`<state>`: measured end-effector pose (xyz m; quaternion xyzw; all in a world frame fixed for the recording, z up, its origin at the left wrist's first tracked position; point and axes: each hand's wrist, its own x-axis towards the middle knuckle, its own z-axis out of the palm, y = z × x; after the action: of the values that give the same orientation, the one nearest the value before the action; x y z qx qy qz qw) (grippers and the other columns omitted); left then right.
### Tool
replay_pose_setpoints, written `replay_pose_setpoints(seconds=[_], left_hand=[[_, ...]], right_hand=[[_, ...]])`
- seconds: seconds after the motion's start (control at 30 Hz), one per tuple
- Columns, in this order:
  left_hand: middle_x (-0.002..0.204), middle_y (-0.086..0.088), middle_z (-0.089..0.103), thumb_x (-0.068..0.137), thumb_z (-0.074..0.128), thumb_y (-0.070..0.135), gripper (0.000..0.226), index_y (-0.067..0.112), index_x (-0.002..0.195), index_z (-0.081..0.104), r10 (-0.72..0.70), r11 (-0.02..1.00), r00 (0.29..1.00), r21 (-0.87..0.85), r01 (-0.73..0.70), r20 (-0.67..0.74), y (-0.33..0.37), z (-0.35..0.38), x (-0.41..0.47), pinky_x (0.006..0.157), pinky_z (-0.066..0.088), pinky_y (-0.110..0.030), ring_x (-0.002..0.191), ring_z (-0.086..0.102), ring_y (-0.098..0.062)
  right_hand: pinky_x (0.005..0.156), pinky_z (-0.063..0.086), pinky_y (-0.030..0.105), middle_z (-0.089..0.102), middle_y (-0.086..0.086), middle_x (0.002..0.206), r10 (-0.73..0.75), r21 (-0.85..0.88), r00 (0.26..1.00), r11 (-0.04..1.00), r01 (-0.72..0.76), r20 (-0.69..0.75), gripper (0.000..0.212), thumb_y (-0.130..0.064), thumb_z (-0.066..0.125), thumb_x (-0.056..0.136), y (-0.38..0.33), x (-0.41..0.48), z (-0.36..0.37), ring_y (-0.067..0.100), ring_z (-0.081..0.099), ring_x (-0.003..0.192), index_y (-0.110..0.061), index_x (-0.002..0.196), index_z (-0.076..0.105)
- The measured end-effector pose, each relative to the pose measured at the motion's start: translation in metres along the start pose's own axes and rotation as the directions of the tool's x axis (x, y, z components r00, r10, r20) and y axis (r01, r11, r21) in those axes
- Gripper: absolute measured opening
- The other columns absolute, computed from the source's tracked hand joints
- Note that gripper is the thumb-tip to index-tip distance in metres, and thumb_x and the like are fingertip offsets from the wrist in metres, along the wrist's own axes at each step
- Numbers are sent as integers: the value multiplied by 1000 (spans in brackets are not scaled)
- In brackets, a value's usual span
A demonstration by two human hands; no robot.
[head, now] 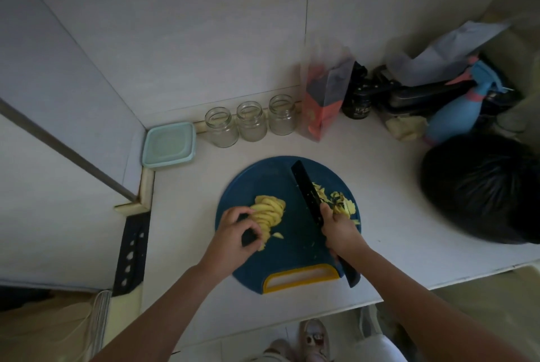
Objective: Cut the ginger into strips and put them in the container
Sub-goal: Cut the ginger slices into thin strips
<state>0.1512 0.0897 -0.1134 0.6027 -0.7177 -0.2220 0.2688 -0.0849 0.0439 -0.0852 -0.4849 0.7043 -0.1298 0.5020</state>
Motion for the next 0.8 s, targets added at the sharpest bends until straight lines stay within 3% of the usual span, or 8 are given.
replay_pose_setpoints(seconds=[0.1,0.23,0.37,0.47,0.7,0.8], left_hand=[[131,4,37,75,74,26,48,19,117,55,24,997,999,71,-27,36,1,-1,2,103,39,-33,123,40,-13],[153,3,21,87,54,40,62,24,143,34,206,956,966,180,-232,154,4,0,9,114,21,-29,140,21,-13],[156,4,14,88,51,52,69,28,147,25,266,901,927,274,-336,265,-2,6,24,117,11,-40,145,8,-15],[157,6,11,90,48,53,67,29,147,23,261,892,913,282,-352,315,-10,10,30,118,8,-38,145,4,-14],[140,-2,35,93,44,47,52,22,138,39,262,917,948,261,-303,181,-8,21,33,110,34,-40,131,35,-19],[131,-5,40,91,45,47,53,21,137,41,291,889,939,310,-335,181,-8,19,40,110,32,-45,122,39,-22]], right_hand=[[59,46,34,55,12,75,0,-2,1000,1000,0,12,50,-57,21,97,1,3,-2,23,53,61,-17,83,48],[46,42,28,52,11,74,-1,-31,999,1000,2,49,53,-55,21,98,1,5,-6,19,49,53,-12,92,50],[42,40,25,50,10,72,0,-11,998,1000,1,70,54,-55,20,98,2,5,-7,17,47,48,-10,99,50],[42,39,24,50,10,72,6,-8,997,1000,-5,77,53,-55,20,98,3,5,-8,16,46,47,-11,95,49],[40,40,23,47,10,66,35,17,994,999,-37,107,54,-59,20,96,6,4,-10,16,45,44,-13,89,46],[39,41,24,47,9,64,33,16,993,999,-35,116,54,-59,21,97,5,3,-10,16,44,41,-13,85,46]])
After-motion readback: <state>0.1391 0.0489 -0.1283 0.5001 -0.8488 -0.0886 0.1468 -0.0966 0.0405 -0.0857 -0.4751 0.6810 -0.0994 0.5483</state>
